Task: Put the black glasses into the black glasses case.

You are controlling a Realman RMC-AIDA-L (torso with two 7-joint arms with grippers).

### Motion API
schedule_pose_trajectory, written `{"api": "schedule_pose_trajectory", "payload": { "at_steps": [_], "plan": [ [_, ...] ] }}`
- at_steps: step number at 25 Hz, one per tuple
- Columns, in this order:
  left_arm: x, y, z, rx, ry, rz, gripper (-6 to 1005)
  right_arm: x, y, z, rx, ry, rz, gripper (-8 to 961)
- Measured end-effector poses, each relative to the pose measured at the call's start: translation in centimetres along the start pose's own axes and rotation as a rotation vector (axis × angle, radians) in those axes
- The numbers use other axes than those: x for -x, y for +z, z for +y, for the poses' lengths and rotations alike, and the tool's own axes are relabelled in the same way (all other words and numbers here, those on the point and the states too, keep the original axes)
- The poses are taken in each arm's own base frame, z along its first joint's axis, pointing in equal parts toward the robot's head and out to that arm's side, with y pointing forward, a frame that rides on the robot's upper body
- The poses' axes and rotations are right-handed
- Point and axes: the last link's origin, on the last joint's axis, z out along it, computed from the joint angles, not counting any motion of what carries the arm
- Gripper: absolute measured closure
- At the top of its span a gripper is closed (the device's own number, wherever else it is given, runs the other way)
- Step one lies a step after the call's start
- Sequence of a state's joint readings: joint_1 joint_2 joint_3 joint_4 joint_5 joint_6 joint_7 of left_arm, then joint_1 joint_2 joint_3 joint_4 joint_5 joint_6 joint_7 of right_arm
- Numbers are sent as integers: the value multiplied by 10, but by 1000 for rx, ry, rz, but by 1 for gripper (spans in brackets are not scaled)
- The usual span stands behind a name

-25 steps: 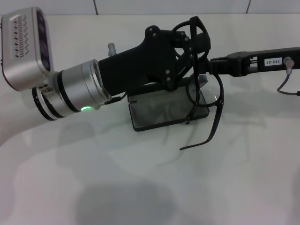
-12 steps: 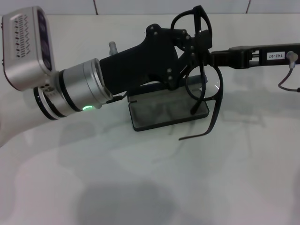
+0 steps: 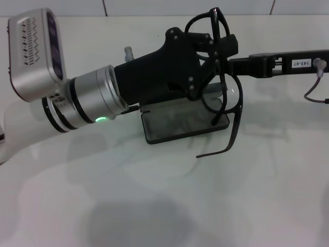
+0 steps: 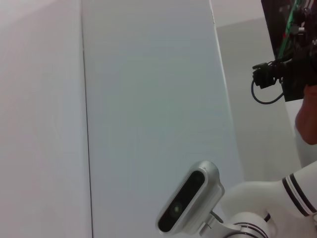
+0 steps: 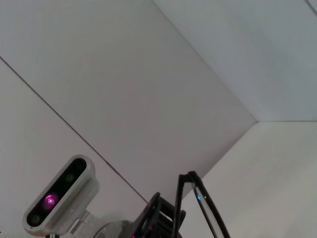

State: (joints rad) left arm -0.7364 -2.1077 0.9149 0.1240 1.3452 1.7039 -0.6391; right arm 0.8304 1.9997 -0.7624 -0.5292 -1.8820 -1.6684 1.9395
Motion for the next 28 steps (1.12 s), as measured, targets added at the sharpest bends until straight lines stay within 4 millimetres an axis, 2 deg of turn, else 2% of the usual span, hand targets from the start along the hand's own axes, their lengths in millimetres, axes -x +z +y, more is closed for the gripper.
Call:
{"api": "schedule_pose_trajectory", "payload": {
  "at_steps": [10,28],
  "plan": [
    [-11,-8,-3,-37,15,71,988,-3,-8,-2,-13,12,-18,836],
    [-6,-6,1,-21,2,52,988,-1,-5,1,15,19,-48,833]
  ]
}}
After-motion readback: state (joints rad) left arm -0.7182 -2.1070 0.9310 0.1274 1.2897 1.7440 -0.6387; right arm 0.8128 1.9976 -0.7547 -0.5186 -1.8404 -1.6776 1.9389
